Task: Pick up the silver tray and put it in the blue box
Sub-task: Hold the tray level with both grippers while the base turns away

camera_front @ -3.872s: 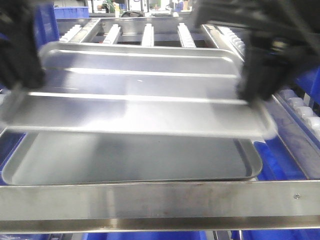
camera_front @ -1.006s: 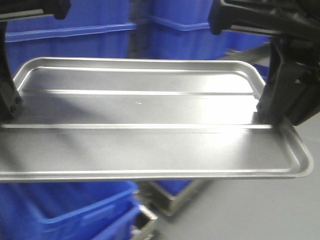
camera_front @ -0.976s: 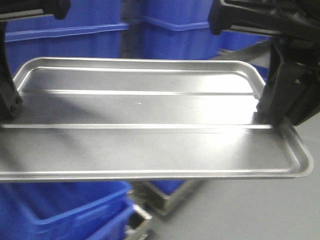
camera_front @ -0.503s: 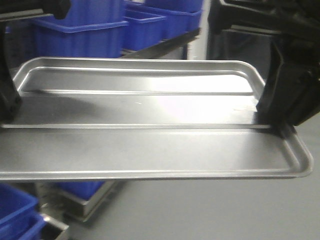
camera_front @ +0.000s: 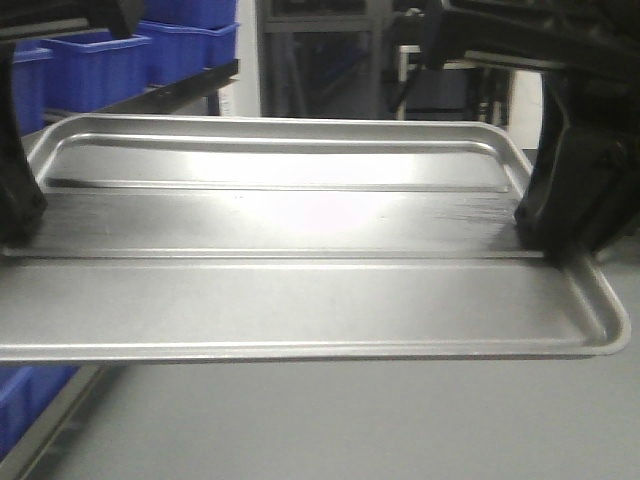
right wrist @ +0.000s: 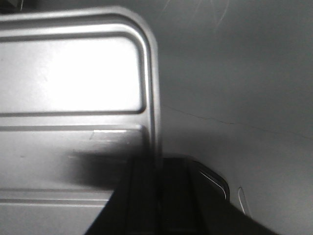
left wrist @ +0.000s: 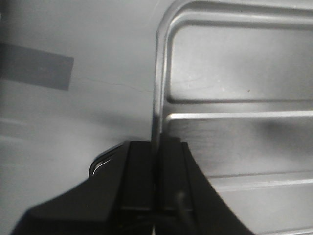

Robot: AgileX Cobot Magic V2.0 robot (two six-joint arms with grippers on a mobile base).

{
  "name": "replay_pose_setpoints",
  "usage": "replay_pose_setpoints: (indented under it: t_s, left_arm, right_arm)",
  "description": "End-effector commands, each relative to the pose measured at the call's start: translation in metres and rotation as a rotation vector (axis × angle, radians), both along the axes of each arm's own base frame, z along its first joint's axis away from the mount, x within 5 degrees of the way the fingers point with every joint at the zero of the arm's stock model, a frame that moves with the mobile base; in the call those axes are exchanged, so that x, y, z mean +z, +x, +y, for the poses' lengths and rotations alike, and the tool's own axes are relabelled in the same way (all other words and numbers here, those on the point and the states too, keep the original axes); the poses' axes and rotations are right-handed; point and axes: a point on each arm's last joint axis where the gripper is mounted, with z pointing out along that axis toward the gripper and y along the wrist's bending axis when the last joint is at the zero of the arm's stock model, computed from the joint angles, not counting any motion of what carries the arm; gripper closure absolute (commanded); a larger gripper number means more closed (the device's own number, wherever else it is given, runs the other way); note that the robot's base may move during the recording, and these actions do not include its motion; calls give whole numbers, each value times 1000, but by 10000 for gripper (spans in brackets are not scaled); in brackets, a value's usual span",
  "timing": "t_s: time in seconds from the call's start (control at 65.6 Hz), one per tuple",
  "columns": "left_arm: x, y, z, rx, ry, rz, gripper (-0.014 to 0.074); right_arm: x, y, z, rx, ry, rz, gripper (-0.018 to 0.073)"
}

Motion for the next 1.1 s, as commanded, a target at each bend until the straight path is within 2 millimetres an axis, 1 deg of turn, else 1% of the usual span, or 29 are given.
replay_pose_setpoints:
  t_s: [0.0,1.082]
  left_arm:
    - [13,0,2,-2,-39,-45,701]
    - [13,0,2,-2,-40,-43,701]
  right_arm:
    - [16,3,-1,13,35,-83,499]
    - [15,2,-2,8,22,-74,499]
